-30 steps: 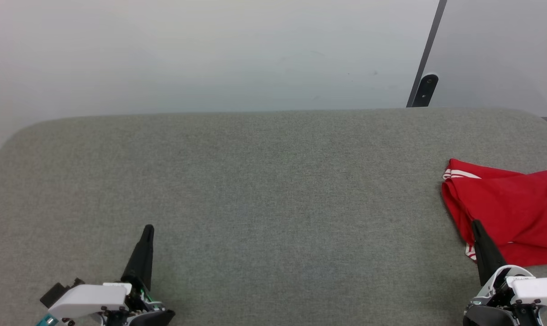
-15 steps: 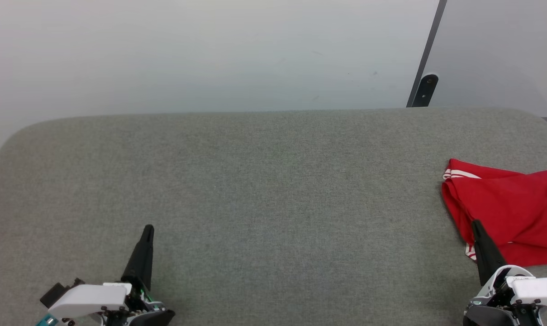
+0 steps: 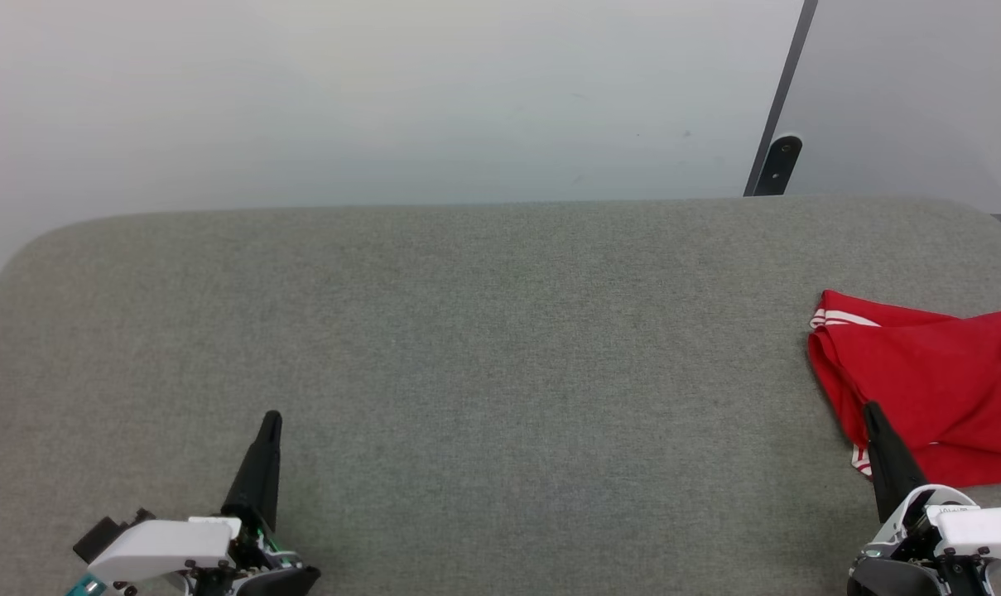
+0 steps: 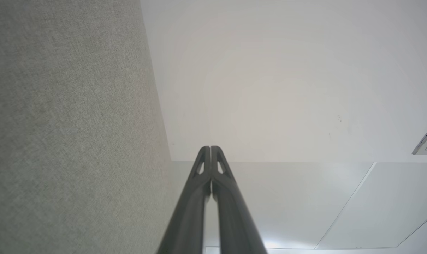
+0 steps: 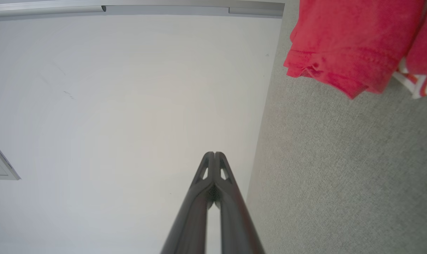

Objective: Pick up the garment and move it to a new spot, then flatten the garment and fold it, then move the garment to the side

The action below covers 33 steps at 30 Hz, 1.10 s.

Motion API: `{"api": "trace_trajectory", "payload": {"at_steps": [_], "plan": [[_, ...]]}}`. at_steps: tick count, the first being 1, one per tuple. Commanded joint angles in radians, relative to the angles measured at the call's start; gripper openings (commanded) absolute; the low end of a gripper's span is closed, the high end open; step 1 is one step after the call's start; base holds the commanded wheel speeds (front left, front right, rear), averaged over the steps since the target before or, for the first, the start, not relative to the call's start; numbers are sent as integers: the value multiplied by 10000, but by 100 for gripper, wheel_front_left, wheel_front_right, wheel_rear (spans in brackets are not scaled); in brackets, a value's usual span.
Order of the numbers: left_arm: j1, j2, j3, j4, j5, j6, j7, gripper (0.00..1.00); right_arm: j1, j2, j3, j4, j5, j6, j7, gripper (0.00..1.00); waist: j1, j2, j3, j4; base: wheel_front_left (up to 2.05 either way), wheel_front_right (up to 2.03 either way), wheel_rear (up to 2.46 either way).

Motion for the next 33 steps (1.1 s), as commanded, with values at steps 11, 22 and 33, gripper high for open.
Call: {"api": "trace_trajectory", "payload": {"at_steps": [11,22,33], "plan": [[-107,-7,25,8,-22,-66,31,0,-49,27,29,1,39,-10,-31,0,0,-1,0,0,0,0,0],[-107,-7,22,7,-25,-66,29,0,-49,27,30,1,40,-10,-32,0,0,-1,0,0,0,0,0],[-106,-6,19,5,-27,-66,26,0,-49,27,29,1,40,-10,-32,0,0,-1,0,0,0,0,0]]}}
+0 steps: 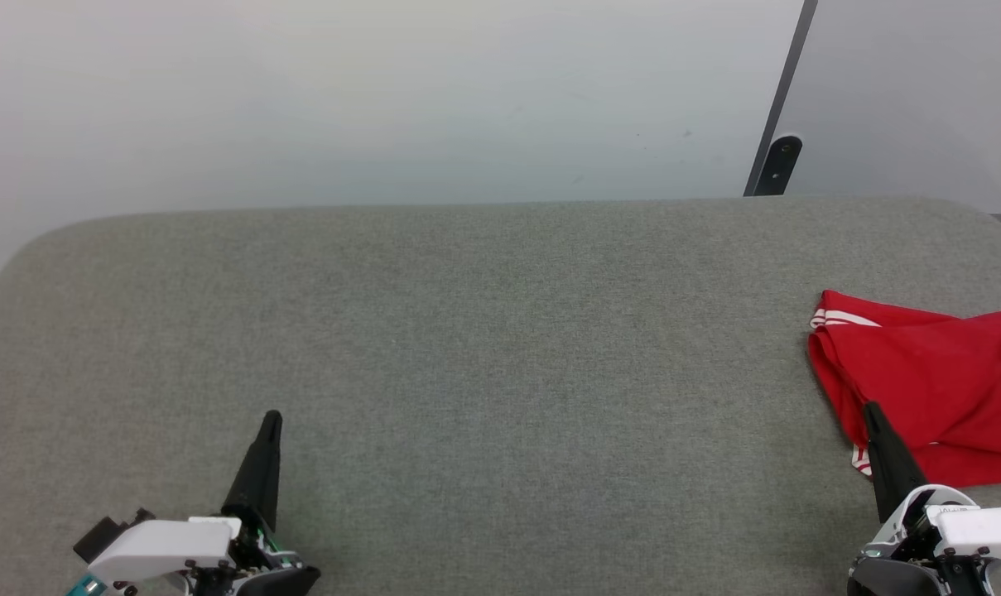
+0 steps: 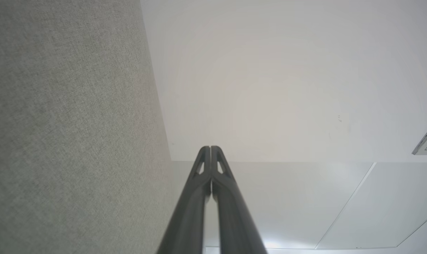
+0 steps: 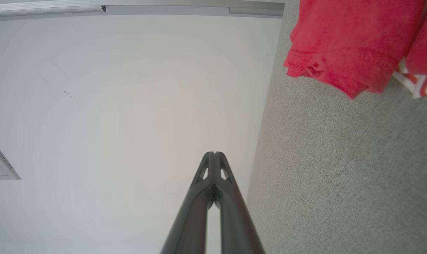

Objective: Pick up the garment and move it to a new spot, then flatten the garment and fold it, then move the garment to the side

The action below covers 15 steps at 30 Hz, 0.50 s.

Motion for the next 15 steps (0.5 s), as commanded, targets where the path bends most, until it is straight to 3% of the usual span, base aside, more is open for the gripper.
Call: {"api": "trace_trajectory", "payload": {"at_steps": [1,15], "plan": [[-105,-4,20,7,-27,-66,26,0,-49,27,27,1,38,-10,-32,0,0,0,0,0,0,0,0],[-104,-4,18,6,-29,-66,24,0,-49,27,27,1,38,-10,-32,0,0,0,0,0,0,0,0]]}}
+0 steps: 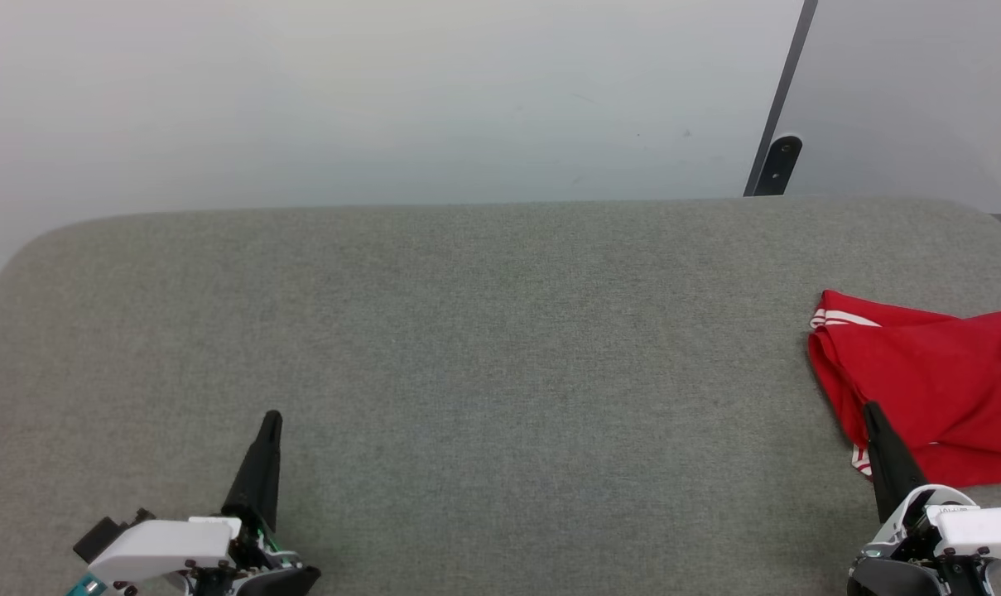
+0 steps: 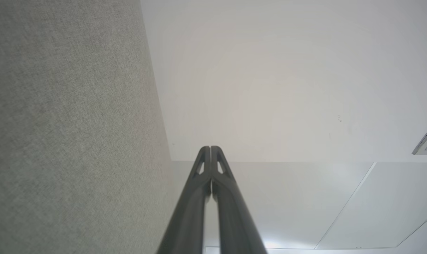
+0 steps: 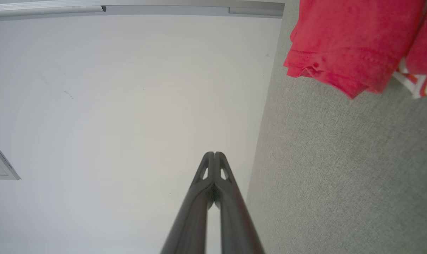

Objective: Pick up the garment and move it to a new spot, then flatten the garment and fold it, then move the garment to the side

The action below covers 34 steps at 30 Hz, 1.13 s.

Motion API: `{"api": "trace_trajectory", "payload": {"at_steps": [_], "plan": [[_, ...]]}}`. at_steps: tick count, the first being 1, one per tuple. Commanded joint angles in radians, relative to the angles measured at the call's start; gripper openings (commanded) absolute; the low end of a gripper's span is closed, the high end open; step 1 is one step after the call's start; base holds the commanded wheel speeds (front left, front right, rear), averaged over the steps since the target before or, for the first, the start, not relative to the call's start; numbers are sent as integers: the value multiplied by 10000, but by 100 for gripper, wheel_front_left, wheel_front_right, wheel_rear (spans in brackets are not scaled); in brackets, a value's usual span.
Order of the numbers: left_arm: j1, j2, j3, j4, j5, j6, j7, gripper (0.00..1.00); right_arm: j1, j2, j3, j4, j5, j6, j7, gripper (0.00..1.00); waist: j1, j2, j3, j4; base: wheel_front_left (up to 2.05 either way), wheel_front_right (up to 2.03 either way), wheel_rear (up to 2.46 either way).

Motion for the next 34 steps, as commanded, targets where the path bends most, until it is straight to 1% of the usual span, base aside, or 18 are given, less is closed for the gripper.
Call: {"api": "trace_trajectory", "payload": {"at_steps": [1,34], "plan": [[-104,-4,17,1,-29,-66,24,0,-49,27,27,1,40,-10,-32,0,0,-1,0,0,0,0,0],[-104,-4,15,1,-33,-66,21,0,-49,27,28,1,41,-10,-33,0,0,-1,0,0,0,0,0]]}}
